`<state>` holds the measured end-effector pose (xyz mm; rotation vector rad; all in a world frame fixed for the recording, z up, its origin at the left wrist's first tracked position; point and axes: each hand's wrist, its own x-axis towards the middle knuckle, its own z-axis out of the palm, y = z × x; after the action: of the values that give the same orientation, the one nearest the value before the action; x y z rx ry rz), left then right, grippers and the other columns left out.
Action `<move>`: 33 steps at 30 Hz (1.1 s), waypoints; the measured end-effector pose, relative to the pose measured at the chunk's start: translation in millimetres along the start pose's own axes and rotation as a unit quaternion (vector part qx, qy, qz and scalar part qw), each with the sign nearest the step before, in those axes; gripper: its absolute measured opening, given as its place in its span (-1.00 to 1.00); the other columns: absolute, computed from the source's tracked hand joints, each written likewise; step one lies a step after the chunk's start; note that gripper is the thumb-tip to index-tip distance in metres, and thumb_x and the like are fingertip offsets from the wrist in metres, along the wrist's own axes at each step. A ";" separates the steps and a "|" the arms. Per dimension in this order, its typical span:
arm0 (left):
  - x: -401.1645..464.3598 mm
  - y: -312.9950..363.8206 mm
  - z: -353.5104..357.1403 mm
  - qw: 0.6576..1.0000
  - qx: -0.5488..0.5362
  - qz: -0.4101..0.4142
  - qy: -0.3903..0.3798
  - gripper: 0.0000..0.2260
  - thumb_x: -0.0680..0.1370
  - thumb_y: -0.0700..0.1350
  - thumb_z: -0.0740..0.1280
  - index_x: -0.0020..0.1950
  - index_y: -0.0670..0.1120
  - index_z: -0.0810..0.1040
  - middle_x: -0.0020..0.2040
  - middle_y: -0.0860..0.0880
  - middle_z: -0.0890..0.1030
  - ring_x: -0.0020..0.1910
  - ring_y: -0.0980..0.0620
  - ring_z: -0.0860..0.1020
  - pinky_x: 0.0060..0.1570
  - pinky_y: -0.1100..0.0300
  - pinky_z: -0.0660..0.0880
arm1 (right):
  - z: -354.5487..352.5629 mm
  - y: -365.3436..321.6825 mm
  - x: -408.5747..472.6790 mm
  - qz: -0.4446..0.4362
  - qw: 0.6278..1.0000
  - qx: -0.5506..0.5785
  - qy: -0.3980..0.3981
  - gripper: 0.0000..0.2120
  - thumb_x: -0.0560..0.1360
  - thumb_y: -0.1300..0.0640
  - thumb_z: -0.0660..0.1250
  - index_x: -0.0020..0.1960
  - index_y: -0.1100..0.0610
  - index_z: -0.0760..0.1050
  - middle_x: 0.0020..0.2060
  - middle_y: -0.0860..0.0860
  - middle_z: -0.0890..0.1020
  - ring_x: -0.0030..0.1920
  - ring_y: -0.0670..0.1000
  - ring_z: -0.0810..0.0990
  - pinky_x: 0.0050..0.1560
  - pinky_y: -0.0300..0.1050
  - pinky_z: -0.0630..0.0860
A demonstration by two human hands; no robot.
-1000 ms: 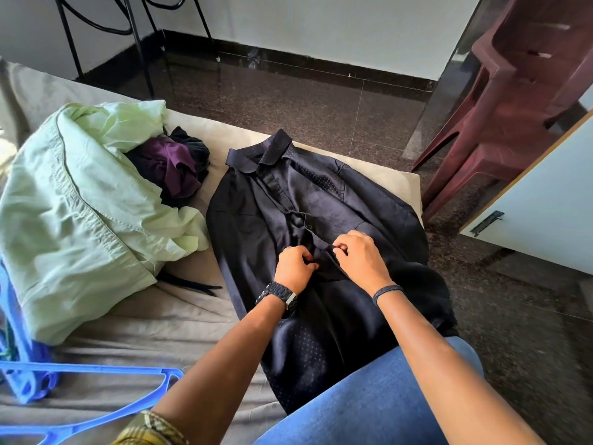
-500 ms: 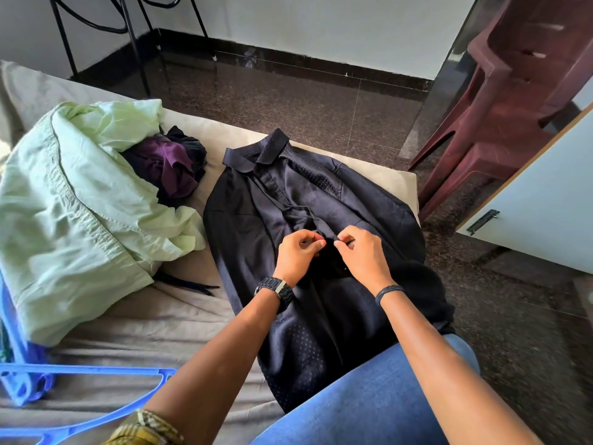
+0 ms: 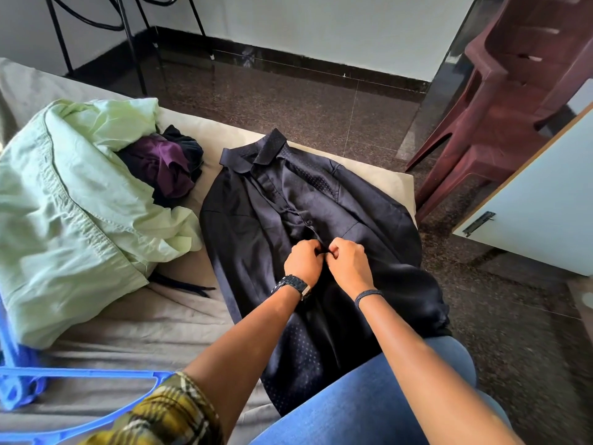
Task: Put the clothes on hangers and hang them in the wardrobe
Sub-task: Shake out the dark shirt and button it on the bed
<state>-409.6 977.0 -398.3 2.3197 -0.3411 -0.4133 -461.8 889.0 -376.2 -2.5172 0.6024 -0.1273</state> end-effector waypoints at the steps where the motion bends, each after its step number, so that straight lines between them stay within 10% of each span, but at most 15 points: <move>1: 1.1 0.3 0.5 1.000 0.005 0.003 -0.001 -0.89 0.52 -0.15 0.28 -0.03 -0.08 0.59 -0.01 -0.10 0.60 -0.02 -0.13 0.57 -0.11 0.06 0.49 | 0.7 0.3 0.9 0.003 1.000 -0.006 0.011 -0.94 0.51 0.22 0.29 -0.10 0.21 0.50 -0.13 0.15 0.62 -0.01 0.18 0.54 -0.10 -0.03 0.46; 6: 0.1 -8.6 -1.5 0.989 -0.143 -0.021 0.020 -0.97 0.48 -0.13 0.41 -0.15 -0.06 0.61 -0.21 0.00 0.62 -0.18 0.02 0.58 -0.06 0.11 0.55 | -1.2 3.5 5.0 0.046 0.993 0.076 0.078 -0.92 0.47 0.18 0.35 -0.17 0.17 0.50 -0.26 0.08 0.62 -0.16 0.10 0.57 -0.14 -0.05 0.49; 14: -11.5 -9.9 1.7 0.940 -0.328 -0.089 0.044 -0.91 0.44 -0.28 0.38 -0.19 -0.11 0.61 -0.26 -0.07 0.64 -0.25 0.02 0.62 -0.05 0.08 0.61 | 0.4 11.4 -8.0 -0.168 0.985 -0.022 0.040 -0.92 0.51 0.22 0.27 -0.13 0.22 0.50 -0.19 0.10 0.53 -0.16 0.11 0.53 -0.19 -0.02 0.49; 21: -14.2 -1.0 -10.8 0.839 -0.526 -0.133 -0.032 -0.83 0.56 -0.26 0.31 -0.23 -0.19 0.55 -0.30 -0.07 0.56 -0.32 0.06 0.52 -0.29 0.31 0.57 | -10.9 11.4 -6.3 -0.207 0.977 -0.043 0.021 -0.90 0.47 0.31 0.30 -0.02 0.21 0.48 -0.11 0.09 0.53 -0.04 0.10 0.52 -0.08 0.03 0.53; 33: -5.0 1.3 2.2 0.882 -0.438 -0.165 0.060 -0.87 0.52 -0.26 0.37 -0.18 -0.09 0.48 -0.18 -0.11 0.56 -0.26 0.03 0.56 -0.18 0.18 0.60 | -37.8 62.2 -30.0 -0.210 0.960 -0.166 0.078 -0.77 0.42 0.40 0.32 -0.03 0.12 0.46 -0.17 0.05 0.43 -0.21 0.05 0.47 -0.27 -0.08 0.54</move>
<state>-415.3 976.6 -398.0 1.4833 0.2782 -0.4604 -521.0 837.1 -376.1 -2.9516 0.1440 -0.4146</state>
